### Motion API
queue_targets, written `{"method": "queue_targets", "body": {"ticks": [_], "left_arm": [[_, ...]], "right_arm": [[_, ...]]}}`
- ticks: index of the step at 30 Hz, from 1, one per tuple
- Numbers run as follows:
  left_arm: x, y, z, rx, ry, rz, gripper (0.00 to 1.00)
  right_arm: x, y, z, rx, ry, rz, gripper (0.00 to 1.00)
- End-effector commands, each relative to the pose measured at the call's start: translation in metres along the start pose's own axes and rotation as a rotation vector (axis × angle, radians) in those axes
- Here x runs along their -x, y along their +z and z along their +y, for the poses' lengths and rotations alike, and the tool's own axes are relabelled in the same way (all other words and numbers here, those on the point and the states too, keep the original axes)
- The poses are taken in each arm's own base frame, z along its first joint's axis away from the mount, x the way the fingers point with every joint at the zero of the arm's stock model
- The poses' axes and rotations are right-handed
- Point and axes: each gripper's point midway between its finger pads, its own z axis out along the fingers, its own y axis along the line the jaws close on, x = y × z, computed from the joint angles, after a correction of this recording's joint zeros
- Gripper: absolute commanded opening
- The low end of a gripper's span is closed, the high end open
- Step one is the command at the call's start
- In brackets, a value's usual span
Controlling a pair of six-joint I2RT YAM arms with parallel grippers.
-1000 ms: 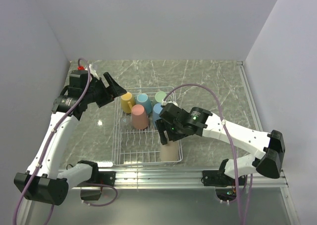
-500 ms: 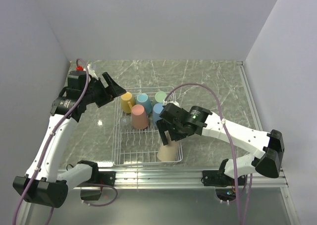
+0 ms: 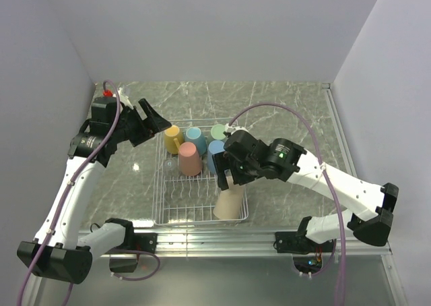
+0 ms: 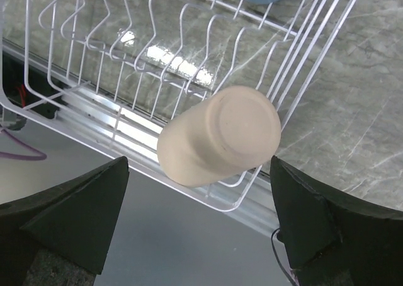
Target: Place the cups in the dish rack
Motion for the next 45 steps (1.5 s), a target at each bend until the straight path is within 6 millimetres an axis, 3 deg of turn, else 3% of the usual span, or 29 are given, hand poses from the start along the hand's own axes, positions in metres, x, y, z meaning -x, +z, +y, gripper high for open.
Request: {"method": "queue_targets", "body": {"ticks": [1,6,7,9,10,13,16,22,28,35,43,45], "left_arm": [[0.007,-0.006,-0.008,-0.035,0.007,-0.040,0.87],[0.006,-0.006,-0.009,-0.039,0.009,-0.037,0.87],[0.006,-0.006,-0.009,-0.040,0.009,-0.036,0.87],[0.007,-0.006,-0.009,-0.039,0.011,-0.035,0.87],[0.007,-0.007,-0.010,-0.038,0.014,-0.034,0.87],[0.008,-0.009,-0.011,-0.037,0.019,-0.038,0.87],[0.007,-0.010,-0.010,-0.034,0.022,-0.037,0.87],[0.005,-0.013,-0.009,-0.034,0.022,-0.037,0.87],[0.005,-0.017,-0.008,-0.024,0.032,-0.046,0.87],[0.000,-0.016,-0.002,-0.016,0.030,-0.039,0.87],[-0.001,-0.012,-0.002,-0.023,0.026,-0.031,0.87],[-0.001,-0.012,-0.003,-0.025,0.028,-0.029,0.87]], "right_arm": [[0.012,-0.021,0.005,0.042,0.019,-0.073,1.00],[0.019,-0.023,0.005,0.030,0.028,-0.099,0.96],[0.020,-0.019,0.005,0.021,0.029,-0.092,0.84],[0.023,-0.018,0.006,0.015,0.037,-0.096,0.70],[0.027,-0.017,0.004,0.001,0.053,-0.110,0.48],[0.035,-0.015,-0.003,-0.008,0.096,-0.124,0.19],[0.042,-0.010,-0.013,-0.032,0.133,-0.129,0.12],[0.041,0.008,-0.024,-0.072,0.137,-0.095,0.06],[0.023,0.018,-0.017,-0.028,0.145,-0.026,0.00],[-0.001,0.007,0.012,0.123,0.123,0.048,0.00],[-0.015,-0.019,0.043,0.302,0.069,0.092,0.00],[-0.016,-0.022,0.042,0.300,0.067,0.086,0.00]]}}
